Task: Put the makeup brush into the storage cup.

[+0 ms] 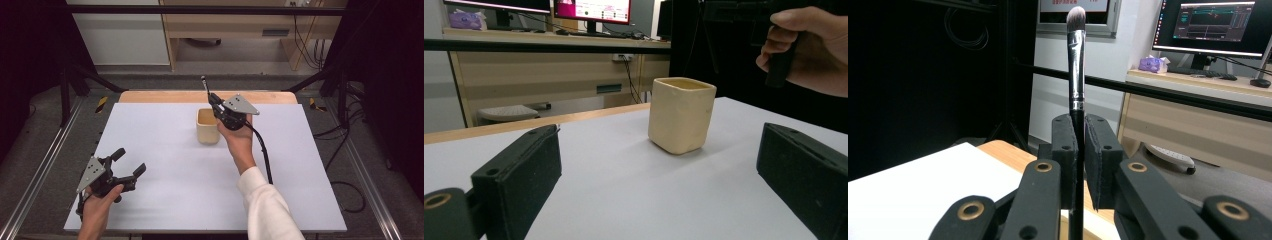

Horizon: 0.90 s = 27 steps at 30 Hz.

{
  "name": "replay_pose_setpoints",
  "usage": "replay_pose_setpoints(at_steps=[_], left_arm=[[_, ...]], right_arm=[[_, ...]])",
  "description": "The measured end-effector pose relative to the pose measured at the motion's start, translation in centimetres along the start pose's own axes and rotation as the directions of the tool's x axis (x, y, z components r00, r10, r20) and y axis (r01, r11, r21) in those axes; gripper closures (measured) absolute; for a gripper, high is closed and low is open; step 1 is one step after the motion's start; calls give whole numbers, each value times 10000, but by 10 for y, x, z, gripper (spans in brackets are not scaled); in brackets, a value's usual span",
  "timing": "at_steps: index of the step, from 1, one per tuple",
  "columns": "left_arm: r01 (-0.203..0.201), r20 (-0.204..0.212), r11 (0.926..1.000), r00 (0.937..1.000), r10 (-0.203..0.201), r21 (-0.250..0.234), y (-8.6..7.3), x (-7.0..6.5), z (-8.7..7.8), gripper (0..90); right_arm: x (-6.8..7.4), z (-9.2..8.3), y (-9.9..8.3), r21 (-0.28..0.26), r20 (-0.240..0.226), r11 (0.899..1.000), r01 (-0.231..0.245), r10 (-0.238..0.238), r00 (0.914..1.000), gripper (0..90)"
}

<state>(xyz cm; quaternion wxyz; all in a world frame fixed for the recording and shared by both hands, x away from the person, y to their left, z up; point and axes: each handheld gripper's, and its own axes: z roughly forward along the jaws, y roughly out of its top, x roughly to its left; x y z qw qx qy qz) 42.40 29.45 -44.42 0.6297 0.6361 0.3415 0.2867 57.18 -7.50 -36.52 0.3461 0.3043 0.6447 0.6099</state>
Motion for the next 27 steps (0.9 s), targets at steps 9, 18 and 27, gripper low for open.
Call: replay_pose_setpoints(at_steps=[9,18,27], left_arm=[[5,36,10000,10000,-5,-42,0,1,-1,36],[-29,21,10000,10000,30,-73,1,3,-2,34],[-113,65,9999,9999,113,-17,0,2,-1,34]], right_arm=[[0,9,-5,5,-7,10000,-40,40,10000,836],[-3,13,-5,-52,110,10000,-40,41,9999,836],[-3,15,-9,38,79,10000,-82,82,9999,836]])
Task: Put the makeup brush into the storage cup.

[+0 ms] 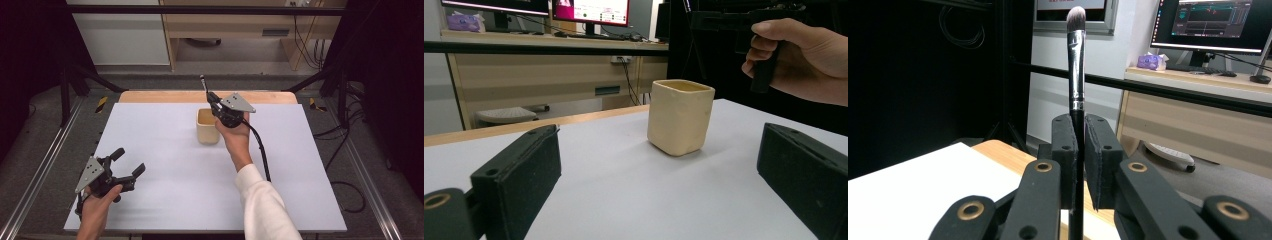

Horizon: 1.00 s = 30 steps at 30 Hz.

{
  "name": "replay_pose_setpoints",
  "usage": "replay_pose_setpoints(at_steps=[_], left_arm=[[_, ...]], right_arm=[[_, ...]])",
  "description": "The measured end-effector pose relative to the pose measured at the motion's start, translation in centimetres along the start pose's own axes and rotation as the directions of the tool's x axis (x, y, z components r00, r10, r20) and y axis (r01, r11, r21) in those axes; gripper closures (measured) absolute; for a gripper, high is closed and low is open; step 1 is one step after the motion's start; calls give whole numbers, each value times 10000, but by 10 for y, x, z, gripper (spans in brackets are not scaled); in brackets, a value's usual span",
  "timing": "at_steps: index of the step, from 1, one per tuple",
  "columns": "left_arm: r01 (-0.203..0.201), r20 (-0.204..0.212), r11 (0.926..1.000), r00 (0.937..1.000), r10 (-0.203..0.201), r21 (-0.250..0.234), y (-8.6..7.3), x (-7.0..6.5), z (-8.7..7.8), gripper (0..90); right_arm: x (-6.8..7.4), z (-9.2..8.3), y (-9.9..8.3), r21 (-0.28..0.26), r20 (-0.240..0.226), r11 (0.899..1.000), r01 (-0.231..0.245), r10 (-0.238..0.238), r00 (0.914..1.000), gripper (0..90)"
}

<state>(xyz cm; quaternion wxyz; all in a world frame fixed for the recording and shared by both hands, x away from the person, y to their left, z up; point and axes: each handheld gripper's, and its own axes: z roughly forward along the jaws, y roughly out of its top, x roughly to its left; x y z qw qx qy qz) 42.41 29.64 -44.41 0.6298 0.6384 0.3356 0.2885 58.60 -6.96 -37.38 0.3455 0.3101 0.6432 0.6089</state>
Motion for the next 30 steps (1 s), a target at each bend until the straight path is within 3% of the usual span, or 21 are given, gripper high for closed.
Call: replay_pose_setpoints(at_steps=[16,30], left_arm=[[-25,18,10000,10000,25,34,0,0,0,35],[-62,-14,10000,10000,62,50,0,1,0,35]], right_arm=[[0,8,-10,209,-35,9998,-12,12,10000,836],[1,13,-20,777,-77,9969,131,-125,9999,836]])
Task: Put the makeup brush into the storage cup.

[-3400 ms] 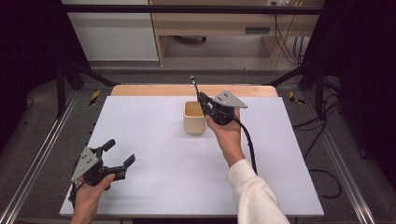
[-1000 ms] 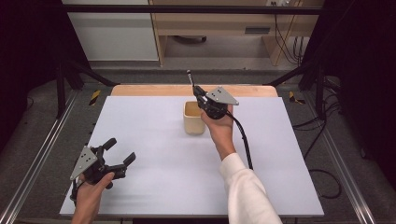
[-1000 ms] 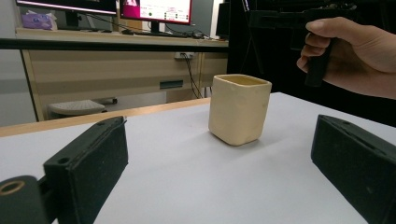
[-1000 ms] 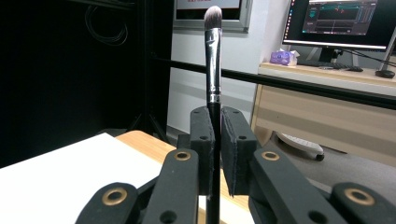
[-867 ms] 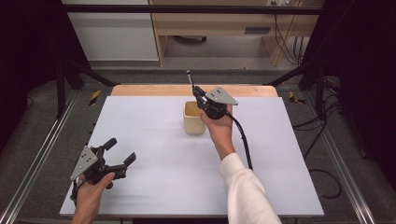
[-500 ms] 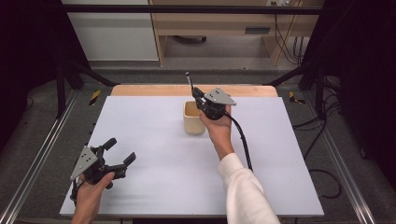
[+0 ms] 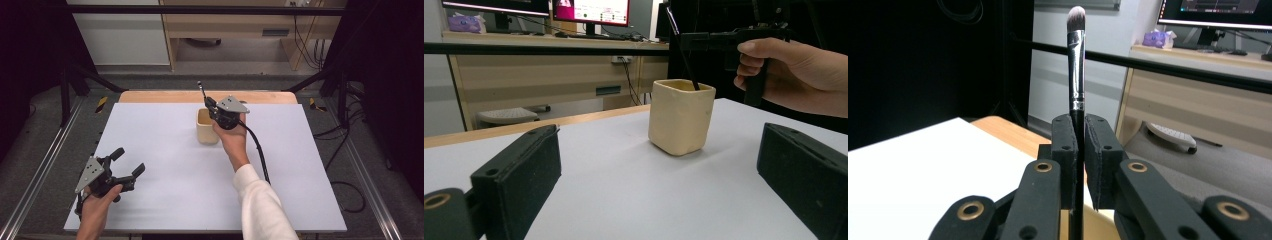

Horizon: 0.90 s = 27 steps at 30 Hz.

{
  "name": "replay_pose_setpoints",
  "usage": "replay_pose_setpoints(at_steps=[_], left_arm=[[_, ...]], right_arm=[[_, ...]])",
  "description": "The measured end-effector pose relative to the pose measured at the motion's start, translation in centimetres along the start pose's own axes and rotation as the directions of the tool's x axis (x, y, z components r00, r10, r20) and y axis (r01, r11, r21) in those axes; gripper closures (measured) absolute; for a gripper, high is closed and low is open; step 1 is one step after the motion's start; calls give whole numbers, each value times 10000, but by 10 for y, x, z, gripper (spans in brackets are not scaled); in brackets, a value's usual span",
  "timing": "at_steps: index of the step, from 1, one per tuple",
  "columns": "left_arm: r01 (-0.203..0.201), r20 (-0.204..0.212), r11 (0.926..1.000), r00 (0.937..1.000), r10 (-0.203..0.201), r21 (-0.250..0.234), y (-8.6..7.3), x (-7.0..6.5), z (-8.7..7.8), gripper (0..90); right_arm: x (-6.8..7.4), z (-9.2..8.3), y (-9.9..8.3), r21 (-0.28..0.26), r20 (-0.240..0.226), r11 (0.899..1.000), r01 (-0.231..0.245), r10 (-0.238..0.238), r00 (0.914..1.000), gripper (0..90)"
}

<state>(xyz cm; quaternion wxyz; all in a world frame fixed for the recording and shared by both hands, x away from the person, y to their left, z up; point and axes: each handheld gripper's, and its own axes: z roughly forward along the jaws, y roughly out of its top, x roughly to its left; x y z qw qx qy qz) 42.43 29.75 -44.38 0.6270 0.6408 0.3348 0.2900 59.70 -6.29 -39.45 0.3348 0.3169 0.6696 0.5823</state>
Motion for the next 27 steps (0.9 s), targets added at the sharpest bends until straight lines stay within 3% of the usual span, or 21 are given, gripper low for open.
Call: replay_pose_setpoints(at_steps=[18,27], left_arm=[[126,-136,9999,9998,-127,-76,0,3,-3,35],[95,-168,9999,9998,-96,-66,1,4,-4,35]], right_arm=[[5,-3,-7,522,-264,9986,-33,47,9996,810],[6,-33,0,517,-334,9985,156,-139,9993,833]])
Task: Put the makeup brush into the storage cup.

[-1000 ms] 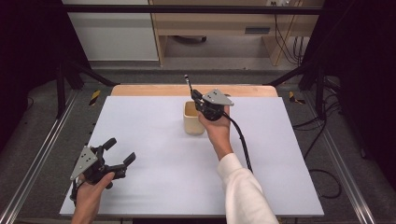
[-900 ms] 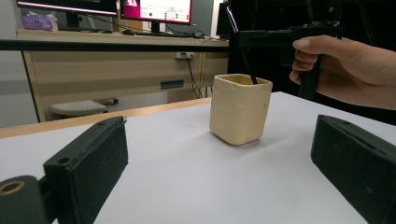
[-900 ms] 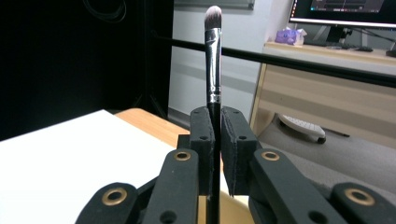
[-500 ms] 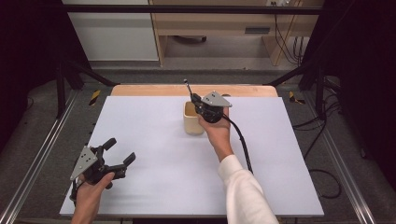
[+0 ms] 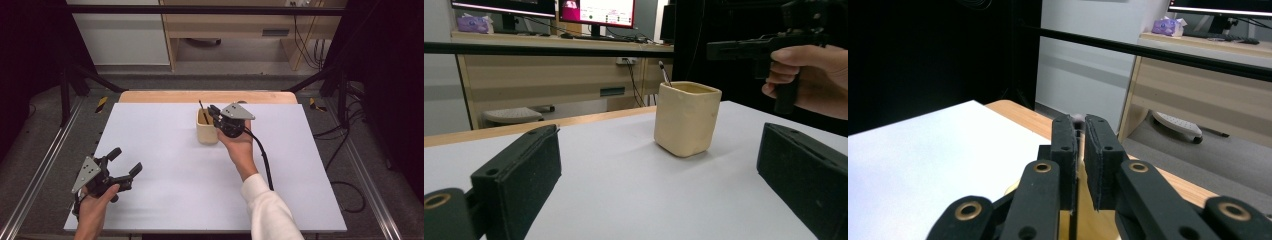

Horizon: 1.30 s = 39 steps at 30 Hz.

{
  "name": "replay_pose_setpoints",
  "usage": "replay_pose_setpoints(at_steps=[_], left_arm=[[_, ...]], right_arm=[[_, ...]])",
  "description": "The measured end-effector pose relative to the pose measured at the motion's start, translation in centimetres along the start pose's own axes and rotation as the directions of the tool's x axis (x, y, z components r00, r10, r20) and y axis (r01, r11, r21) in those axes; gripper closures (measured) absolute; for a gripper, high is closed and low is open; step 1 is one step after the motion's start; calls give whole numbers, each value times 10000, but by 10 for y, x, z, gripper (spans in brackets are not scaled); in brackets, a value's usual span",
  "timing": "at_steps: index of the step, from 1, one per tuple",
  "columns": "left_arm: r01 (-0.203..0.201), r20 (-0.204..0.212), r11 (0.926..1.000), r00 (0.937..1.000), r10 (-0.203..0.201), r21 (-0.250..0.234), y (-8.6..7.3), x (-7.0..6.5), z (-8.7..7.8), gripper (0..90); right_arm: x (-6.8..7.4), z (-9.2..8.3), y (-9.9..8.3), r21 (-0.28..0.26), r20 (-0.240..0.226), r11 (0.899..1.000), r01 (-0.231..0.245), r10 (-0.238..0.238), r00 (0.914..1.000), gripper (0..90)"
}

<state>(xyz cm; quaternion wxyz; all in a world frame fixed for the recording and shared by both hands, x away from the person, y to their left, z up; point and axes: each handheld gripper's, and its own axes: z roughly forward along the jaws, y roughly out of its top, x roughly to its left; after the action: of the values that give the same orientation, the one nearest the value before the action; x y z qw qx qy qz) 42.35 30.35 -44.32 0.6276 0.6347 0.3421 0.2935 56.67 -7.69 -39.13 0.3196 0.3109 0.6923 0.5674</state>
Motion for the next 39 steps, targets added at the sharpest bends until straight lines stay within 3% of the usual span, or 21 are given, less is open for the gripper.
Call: replay_pose_setpoints(at_steps=[14,24,33,39], left_arm=[[-9,49,10000,10000,9,50,-1,0,1,35],[6,-38,10000,10000,-6,66,-1,3,-1,35],[-52,18,9999,10000,51,152,-1,1,1,32],[-50,6,9999,10000,50,151,-2,1,0,31]], right_arm=[[4,-15,0,268,-264,9991,332,-324,9991,826],[7,-22,3,368,-351,9984,424,-411,9985,774],[12,-25,5,452,-215,9987,-241,251,9995,576],[18,-26,8,575,-102,9981,-221,227,9997,385]])
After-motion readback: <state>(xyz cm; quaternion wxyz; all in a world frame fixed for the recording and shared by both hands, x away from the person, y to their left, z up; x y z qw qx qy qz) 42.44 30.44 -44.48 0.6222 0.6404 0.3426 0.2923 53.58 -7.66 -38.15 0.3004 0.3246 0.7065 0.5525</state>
